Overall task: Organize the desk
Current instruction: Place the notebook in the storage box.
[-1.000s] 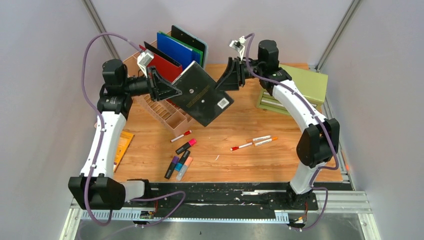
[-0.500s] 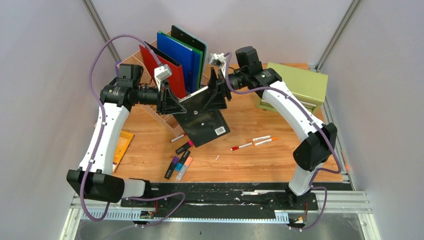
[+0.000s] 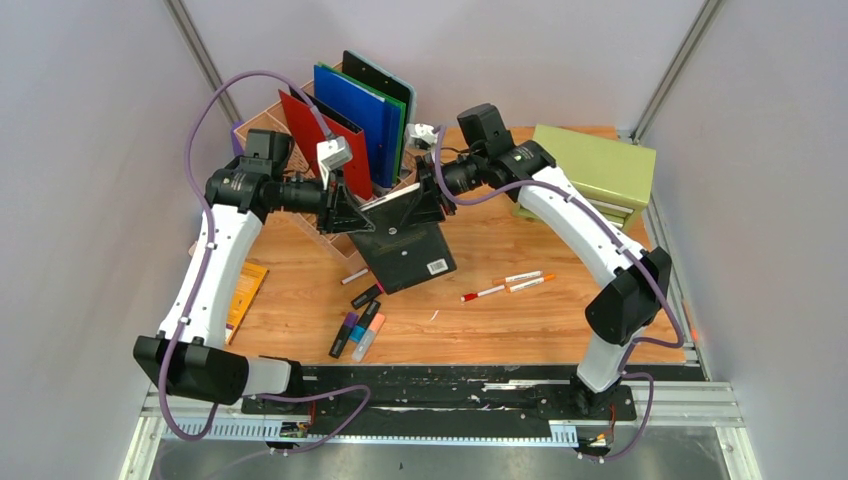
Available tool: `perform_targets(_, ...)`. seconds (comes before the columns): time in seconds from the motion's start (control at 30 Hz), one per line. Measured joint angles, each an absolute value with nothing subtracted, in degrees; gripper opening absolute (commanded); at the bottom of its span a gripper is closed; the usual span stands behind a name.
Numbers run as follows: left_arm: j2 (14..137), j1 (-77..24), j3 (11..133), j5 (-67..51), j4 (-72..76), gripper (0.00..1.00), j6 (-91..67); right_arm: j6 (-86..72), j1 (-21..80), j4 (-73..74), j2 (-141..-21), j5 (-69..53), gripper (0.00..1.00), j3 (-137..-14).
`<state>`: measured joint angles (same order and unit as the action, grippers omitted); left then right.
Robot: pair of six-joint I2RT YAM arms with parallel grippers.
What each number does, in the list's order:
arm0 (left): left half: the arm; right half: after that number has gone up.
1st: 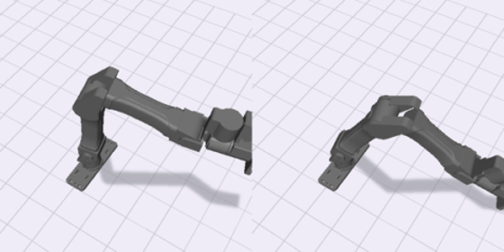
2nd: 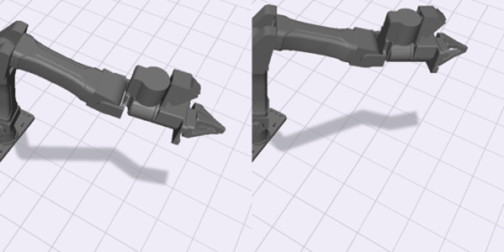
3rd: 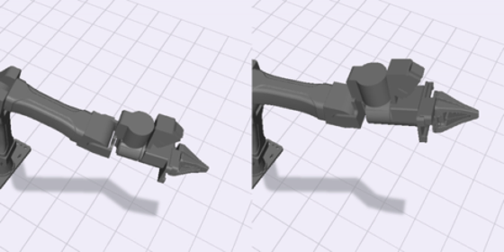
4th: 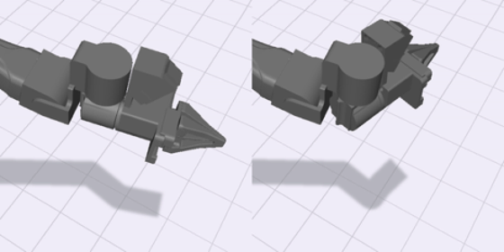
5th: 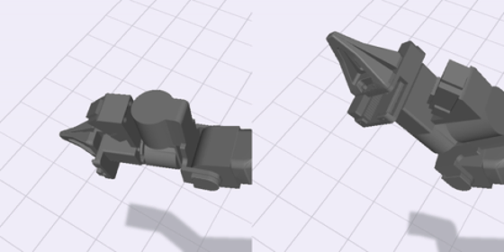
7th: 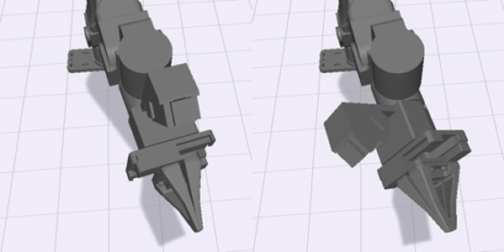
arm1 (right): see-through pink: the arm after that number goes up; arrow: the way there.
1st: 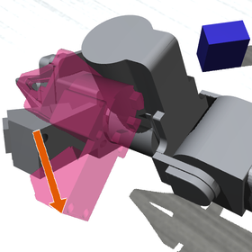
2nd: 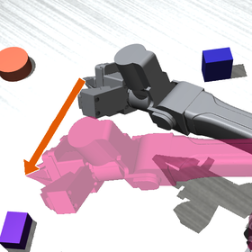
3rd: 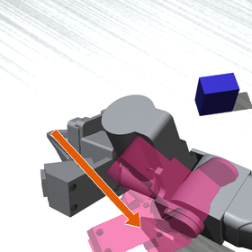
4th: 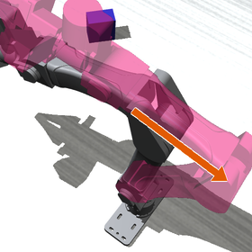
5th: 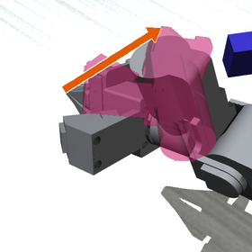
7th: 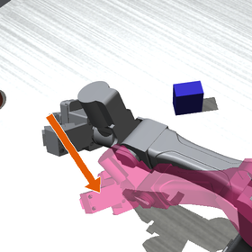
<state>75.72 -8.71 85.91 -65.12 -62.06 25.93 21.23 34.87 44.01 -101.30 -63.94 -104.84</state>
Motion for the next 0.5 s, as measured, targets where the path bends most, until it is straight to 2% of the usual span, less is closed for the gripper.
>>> perform_targets(0.1, 76.1, -8.9, 86.1, -64.9, -62.0, 0.0, 27.0, 22.2, 34.9, 44.4, -101.1, -63.1, 0.0, -104.8)
perform_targets(0.17, 76.3, -9.0, 86.1, -64.9, -62.0, 0.13, 27.4, 22.7, 34.9, 45.0, -100.9, -62.4, 0.0, -104.8)
perform_targets(0.2, 76.5, -9.0, 86.2, -64.9, -62.0, 0.26, 27.6, 22.7, 34.9, 45.2, -100.8, -62.2, 0.0, -104.8)
perform_targets(0.23, 76.7, -9.1, 86.3, -64.9, -62.0, 0.33, 27.6, 22.8, 34.9, 45.4, -100.7, -62.0, 0.0, -104.8)
perform_targets(0.27, 76.9, -9.1, 86.6, -64.9, -62.1, 0.46, 27.7, 22.7, 34.9, 45.4, -100.6, -61.8, 0.0, -104.9)
perform_targets(0.3, 77.1, -9.1, 86.8, -64.7, -62.0, 0.51, 27.8, 22.7, 34.8, 45.4, -100.6, -61.5, 0.0, -104.9)
perform_targets(0.33, 77.2, -9.2, 86.9, -64.1, -62.0, 0.61, 27.4, 22.7, 34.9, 45.5, -100.5, -60.9, 0.0, -105.0)
perform_targets(0.4, 77.3, -9.0, 87.2, -63.0, -61.8, 0.75, 27.1, 22.7, 34.8, 46.8, -100.4, -58.6, 0.0, -105.0)
perform_targets(0.5, 77.2, -8.8, 87.5, -60.0, -60.4, 0.88, 25.7, 22.5, 34.4, 48.1, -100.3, -55.7, 0.0, -105.2)
